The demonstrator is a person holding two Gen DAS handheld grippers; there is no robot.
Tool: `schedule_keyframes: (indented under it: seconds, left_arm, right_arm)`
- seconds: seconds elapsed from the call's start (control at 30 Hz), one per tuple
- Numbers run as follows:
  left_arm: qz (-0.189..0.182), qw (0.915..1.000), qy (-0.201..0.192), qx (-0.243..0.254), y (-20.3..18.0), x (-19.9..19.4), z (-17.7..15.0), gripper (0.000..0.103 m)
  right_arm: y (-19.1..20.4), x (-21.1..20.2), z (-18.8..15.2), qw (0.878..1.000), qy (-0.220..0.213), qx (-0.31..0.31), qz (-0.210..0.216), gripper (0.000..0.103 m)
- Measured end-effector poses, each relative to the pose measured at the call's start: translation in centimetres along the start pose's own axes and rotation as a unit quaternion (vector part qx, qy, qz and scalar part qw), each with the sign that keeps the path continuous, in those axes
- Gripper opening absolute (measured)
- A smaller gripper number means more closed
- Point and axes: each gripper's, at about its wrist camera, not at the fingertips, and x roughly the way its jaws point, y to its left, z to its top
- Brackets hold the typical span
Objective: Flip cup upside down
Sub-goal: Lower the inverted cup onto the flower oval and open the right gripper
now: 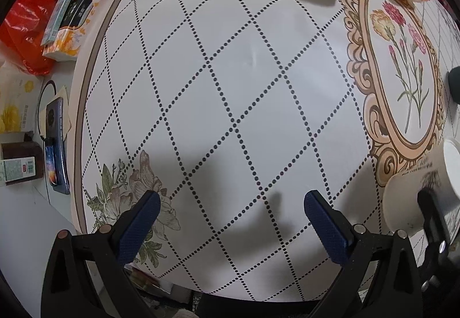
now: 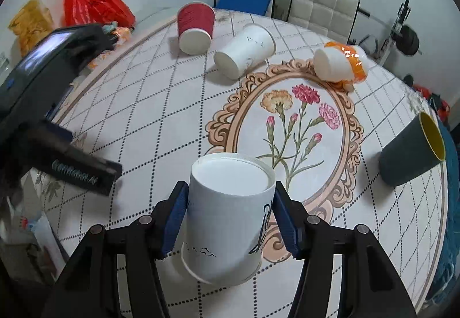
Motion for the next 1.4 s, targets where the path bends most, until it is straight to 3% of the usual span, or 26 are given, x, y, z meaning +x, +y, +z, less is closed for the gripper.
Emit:
schedule_keyframes:
  seconds: [0.2, 0.43, 0.6, 0.67, 0.97, 1.4]
  left_arm:
    - [-0.007, 0.9999, -0.006, 0.014, -1.9, 0.3, -1.2, 0.103]
    - [-0.010, 0.9988, -0.030, 0.037, -3.0, -0.9, -3.0, 0.103]
    - [-0.008, 0.9963, -0.062, 0.059, -4.2, -3.7, -4.7, 0.103]
    - [-0.011, 0.9950, -0.076, 0.064, -4.7, -5.2, -5.6, 0.103]
    - [-0.032, 0.9877, -0.140, 0.061, -5.6, -12.0, -8.4, 0.103]
    - [-0.035, 0.9715, -0.230, 0.047, -6.0, -23.3, -15.6, 0.102]
  right_arm:
    - [0.6, -0.8, -2.2, 1.000, -0.007, 0.006, -0.012, 0.061]
    - [0.3, -1.1, -3.3, 0.998, 0.026, 0.044, -0.025, 0.062]
    - [-0.7, -3.0, -3.6, 0.993, 0.051, 0.095, -0.041, 0.086]
    - [-1.4, -4.2, -3.8, 0.988, 0.070, 0.127, -0.048, 0.093]
    - [-4.3, -11.3, -5.4, 0.963, 0.098, 0.222, -0.120, 0.097]
    - [-4.0, -23.7, -5.1, 0.967, 0.045, 0.219, -0.124, 0.097]
